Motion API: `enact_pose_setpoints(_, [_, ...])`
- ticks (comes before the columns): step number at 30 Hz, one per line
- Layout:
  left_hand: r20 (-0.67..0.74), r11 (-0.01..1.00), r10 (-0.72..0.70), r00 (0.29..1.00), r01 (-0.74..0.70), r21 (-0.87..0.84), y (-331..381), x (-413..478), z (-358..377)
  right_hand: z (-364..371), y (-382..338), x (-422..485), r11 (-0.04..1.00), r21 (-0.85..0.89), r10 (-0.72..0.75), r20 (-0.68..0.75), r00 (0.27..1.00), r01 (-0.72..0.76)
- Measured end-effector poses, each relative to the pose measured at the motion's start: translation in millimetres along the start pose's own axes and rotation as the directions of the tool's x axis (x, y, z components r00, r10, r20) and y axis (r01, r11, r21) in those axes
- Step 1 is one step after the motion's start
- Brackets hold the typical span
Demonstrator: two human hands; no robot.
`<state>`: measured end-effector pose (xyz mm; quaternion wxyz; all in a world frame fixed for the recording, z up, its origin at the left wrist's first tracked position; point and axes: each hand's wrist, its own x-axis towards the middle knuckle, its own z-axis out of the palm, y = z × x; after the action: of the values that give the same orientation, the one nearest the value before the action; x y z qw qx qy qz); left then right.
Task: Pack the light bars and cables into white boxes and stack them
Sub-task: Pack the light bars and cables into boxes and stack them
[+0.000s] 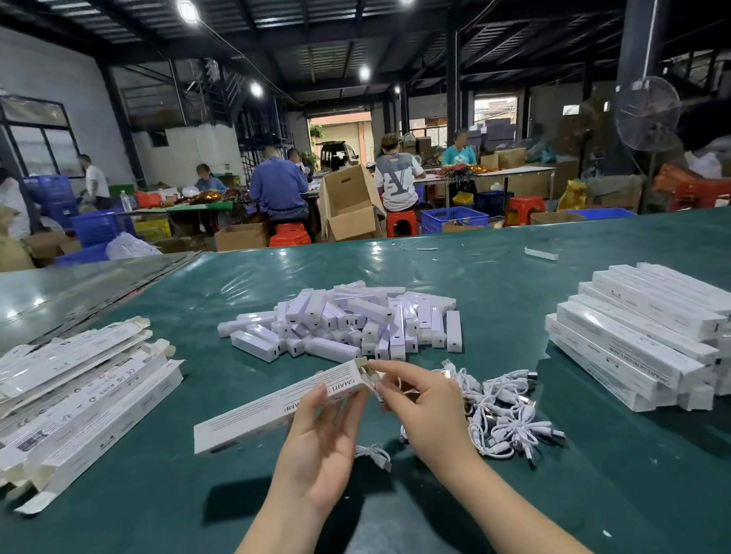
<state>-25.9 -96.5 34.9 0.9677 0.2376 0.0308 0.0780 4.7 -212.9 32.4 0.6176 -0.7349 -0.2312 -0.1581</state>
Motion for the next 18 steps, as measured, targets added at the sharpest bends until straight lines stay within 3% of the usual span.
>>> enact_pose_setpoints(4, [-0.026,0.999,0.0,1.0,0.001,0.033,0.0,2.7,-0.6,-0.9,2.8,0.1,0.995,-0.081,-0.058,0.015,0.998,0.059])
enact_pose_setpoints(9, [0.019,0.975,0.036,0.999,-0.039,0.219,-0.1,4.3,-8.0,-7.2,4.7,2.3,0.947,-0.26,-0.153,0.156,0.976,0.19])
enact_pose_setpoints(14, [0.021,0.984,0.018,1.0,-0.021,0.176,1.6,4.8,-6.5,-6.1,3.4,4.9,0.978,-0.202,-0.039,0.085,0.996,0.055])
enact_pose_setpoints(18, [0.002,0.986,0.013,1.0,-0.013,0.165,0.2,3.1,-6.6,-4.9,0.2,4.0,0.984,-0.171,-0.029,0.073,0.997,0.042])
